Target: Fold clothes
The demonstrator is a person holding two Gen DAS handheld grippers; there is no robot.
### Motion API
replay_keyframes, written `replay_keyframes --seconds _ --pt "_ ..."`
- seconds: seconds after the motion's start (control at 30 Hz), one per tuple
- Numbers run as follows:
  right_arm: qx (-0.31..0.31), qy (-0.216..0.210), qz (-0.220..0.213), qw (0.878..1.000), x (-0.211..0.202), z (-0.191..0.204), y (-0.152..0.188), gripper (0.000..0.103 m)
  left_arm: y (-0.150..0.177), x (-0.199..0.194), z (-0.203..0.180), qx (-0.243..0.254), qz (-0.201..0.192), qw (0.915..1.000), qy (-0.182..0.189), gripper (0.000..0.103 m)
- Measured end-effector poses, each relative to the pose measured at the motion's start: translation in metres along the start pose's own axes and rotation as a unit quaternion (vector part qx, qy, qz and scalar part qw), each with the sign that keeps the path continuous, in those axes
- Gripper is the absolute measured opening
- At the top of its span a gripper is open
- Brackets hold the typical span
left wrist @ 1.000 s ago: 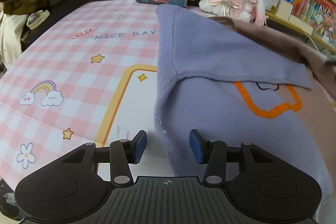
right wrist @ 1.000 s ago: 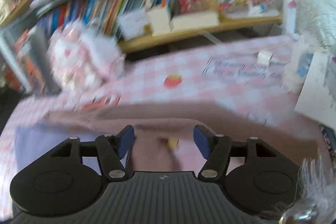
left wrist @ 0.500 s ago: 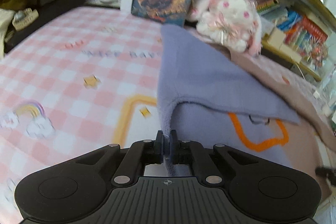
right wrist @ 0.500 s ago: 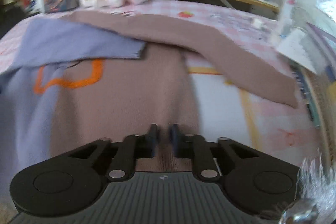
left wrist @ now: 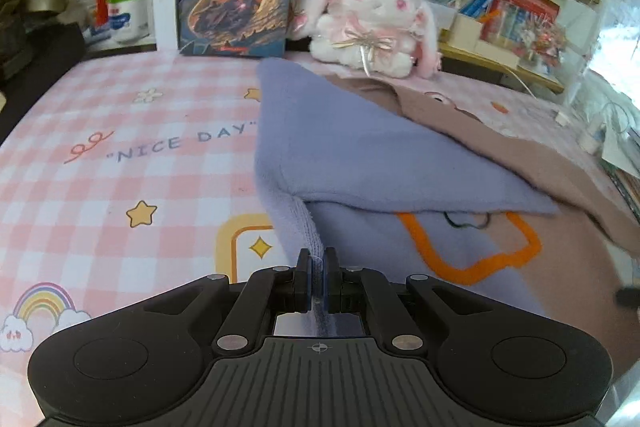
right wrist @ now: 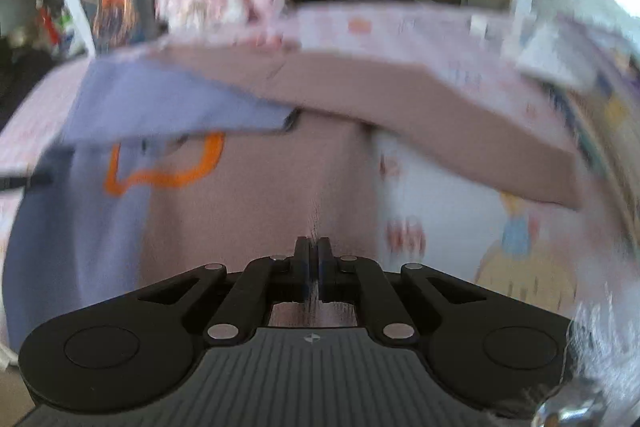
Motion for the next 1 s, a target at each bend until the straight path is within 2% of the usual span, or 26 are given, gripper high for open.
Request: replay_keyframes --seconds 0.07,0.13,0.2,0.27,0.3,0.33,0.4,0.43,0.53,0.6,0.77,0.87,0.93,1.0 --pt "0.018 0.021 0.005 1.0 0.005 -0.006 0.01 0.004 0.002 0.002 0.01 -0.005 0.008 0.9999 -0.006 0.004" --pt "0.039 0.033 -0.012 0.999 0.006 -0.01 0.011 0.004 0.005 0.004 0.019 -0.007 0.015 0.9998 -0.008 0.004" --pt "0.031 0.036 -0.008 0.999 0.006 -0.007 0.012 0.004 0.008 0.003 0.021 0.0 0.018 0.9998 -0.004 0.004" --pt "0.013 0.028 0.007 0.999 0.006 -0.003 0.011 0.008 0.008 0.001 0.018 0.011 0.021 0.9997 -0.009 0.012" --pt "0.012 0.028 0.0 1.0 0.003 -0.004 0.007 0.013 0.007 -0.001 0.017 0.015 0.023 0.9994 -0.02 0.014" --pt "0.011 0.028 -0.007 1.0 0.0 -0.005 0.004 0.026 0.005 -0.004 0.016 0.017 0.024 0.9988 -0.038 0.02" --pt "-0.003 0.027 -0.028 0.999 -0.004 -0.005 -0.007 0.038 -0.001 -0.017 0.012 0.014 0.004 0.9967 -0.079 0.027" --pt "-0.014 0.026 -0.041 0.999 -0.006 -0.005 -0.014 0.038 -0.005 -0.024 0.005 0.018 -0.017 0.9964 -0.081 0.03" --pt "-0.066 0.022 -0.051 0.996 0.002 -0.003 -0.032 0.04 -0.014 -0.044 -0.023 0.043 -0.071 0.9949 -0.057 0.042" --pt "-0.114 0.028 -0.041 0.992 0.016 -0.003 -0.044 0.041 -0.016 -0.047 -0.054 0.077 -0.082 0.9933 -0.027 0.042" --pt "-0.222 0.034 -0.004 0.974 0.055 -0.008 -0.059 0.041 -0.009 -0.043 -0.134 0.17 -0.087 0.9813 0.018 0.042" --pt "-0.25 0.021 0.008 0.968 0.069 -0.018 -0.067 0.036 -0.003 -0.038 -0.172 0.22 -0.093 0.9708 0.021 0.042" --pt "-0.255 -0.004 0.019 0.967 0.073 -0.026 -0.073 0.007 -0.002 -0.035 -0.189 0.24 -0.092 0.9663 0.018 0.042" --pt "-0.237 -0.023 -0.004 0.971 0.066 -0.038 -0.088 0.005 -0.003 -0.032 -0.202 0.249 -0.09 0.9642 0.015 0.043"
Point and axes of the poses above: each gripper's, at about its wrist camera, not at the fingertips, and x roughly the way its jaws point, z to its left, y to its underside, the point moved 2 cm from there along x, roughly the way its jaws point, and after that the axes turned 14 degrees about -y, right-handed, at the moved point
